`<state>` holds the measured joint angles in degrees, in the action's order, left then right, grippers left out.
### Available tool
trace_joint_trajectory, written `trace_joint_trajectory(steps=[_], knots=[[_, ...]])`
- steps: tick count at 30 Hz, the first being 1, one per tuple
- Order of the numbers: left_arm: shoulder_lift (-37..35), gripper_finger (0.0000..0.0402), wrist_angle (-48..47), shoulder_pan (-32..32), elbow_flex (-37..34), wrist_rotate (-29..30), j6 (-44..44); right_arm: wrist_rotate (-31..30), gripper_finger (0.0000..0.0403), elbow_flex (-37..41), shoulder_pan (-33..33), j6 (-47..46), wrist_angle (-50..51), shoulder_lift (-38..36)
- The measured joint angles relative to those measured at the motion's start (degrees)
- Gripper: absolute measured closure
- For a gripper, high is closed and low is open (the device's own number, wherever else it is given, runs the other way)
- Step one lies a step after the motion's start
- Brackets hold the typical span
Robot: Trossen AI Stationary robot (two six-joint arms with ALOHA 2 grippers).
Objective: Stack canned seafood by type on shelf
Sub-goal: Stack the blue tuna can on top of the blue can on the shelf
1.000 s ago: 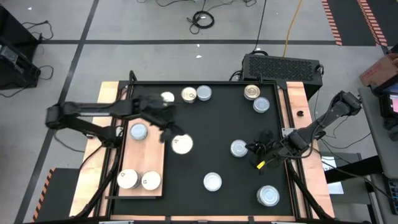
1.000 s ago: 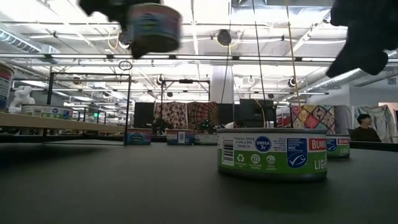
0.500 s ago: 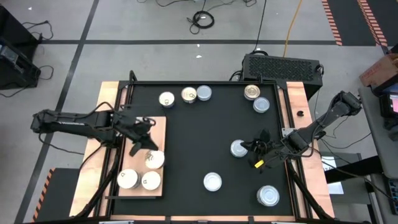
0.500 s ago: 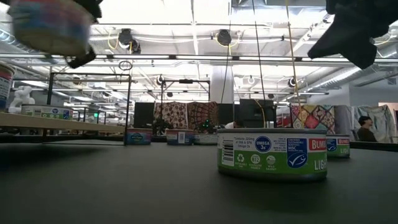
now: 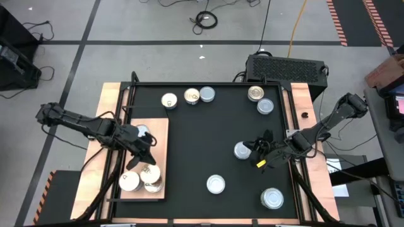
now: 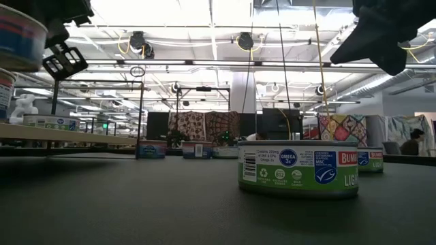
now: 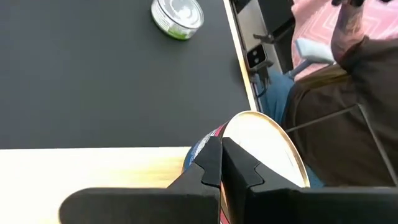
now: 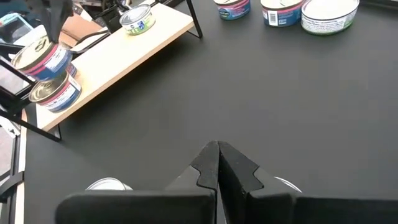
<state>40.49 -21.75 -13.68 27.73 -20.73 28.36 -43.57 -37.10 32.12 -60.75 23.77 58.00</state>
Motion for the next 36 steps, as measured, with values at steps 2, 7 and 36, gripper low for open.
trace_joint_trajectory(steps=[2, 7, 36], knots=[[0.85, 0.0402, 0.62, -1.98, 0.00, 1.60, 0.77, 0.00, 0.0403, 0.00, -0.30, 0.00, 0.00, 0.00], [4.37, 0.0402, 3.05, -6.20, 0.00, 4.56, 1.38, 0.02, 0.0403, 0.00, -0.93, 0.24, 0.00, 0.00], [11.04, 0.0401, 8.15, -8.58, 0.11, 4.48, 2.80, 0.39, 0.0403, 0.00, -1.05, 1.49, 0.04, 0.00]])
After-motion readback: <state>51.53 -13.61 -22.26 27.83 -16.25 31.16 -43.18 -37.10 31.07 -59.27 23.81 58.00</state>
